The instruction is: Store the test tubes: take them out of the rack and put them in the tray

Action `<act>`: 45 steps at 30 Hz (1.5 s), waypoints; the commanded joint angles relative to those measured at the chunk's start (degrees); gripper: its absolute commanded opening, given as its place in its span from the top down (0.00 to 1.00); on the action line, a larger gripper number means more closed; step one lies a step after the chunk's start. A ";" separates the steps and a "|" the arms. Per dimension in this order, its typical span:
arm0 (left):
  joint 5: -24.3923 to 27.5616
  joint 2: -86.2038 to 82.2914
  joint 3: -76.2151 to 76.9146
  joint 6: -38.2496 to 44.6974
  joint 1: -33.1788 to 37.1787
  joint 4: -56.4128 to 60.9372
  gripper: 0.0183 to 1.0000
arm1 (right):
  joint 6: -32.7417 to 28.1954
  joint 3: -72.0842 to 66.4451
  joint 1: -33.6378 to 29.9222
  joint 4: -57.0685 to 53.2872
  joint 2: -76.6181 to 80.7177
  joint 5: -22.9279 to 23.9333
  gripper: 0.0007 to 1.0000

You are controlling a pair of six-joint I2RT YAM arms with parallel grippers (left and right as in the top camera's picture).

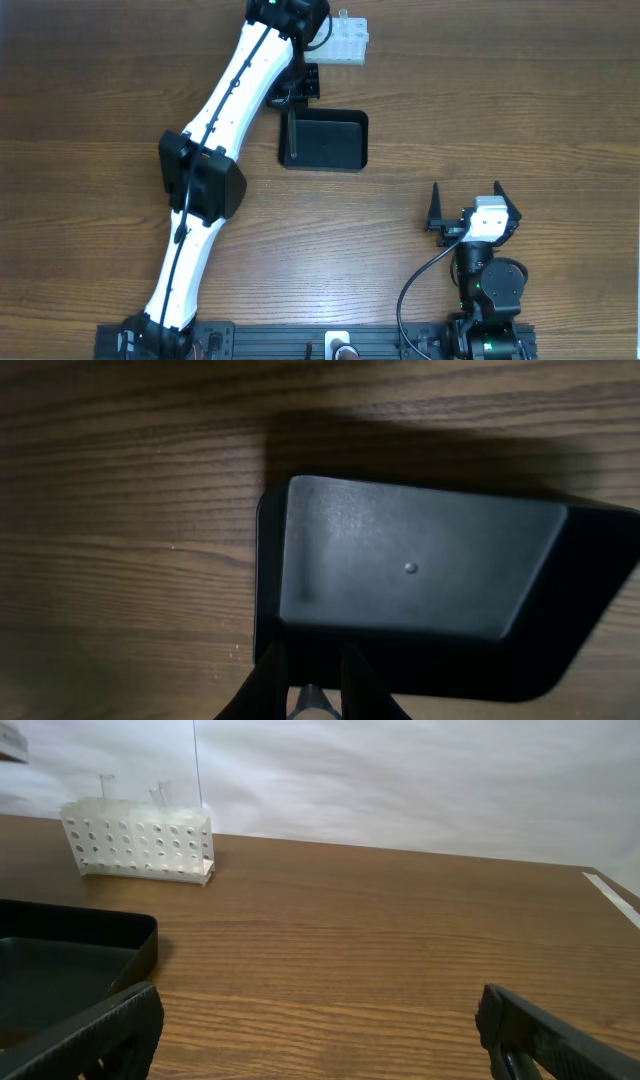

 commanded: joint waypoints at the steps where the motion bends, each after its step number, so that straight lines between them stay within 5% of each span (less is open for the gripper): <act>1: 0.57 2.86 1.16 -0.20 0.24 0.00 0.98 | -0.26 -0.31 -0.37 -0.20 -0.61 -0.28 0.01; 37: 0.57 10.64 1.16 0.92 0.28 5.73 0.98 | -0.26 -0.31 -0.37 -0.20 -0.61 -0.28 0.01; 42: 0.55 10.86 1.16 0.92 0.24 6.64 0.84 | -0.26 -0.31 -0.37 -0.20 -0.61 -0.28 0.01; 45: 0.55 10.86 1.16 0.92 0.24 7.43 0.86 | -0.26 -0.31 -0.37 -0.20 -0.61 -0.26 0.01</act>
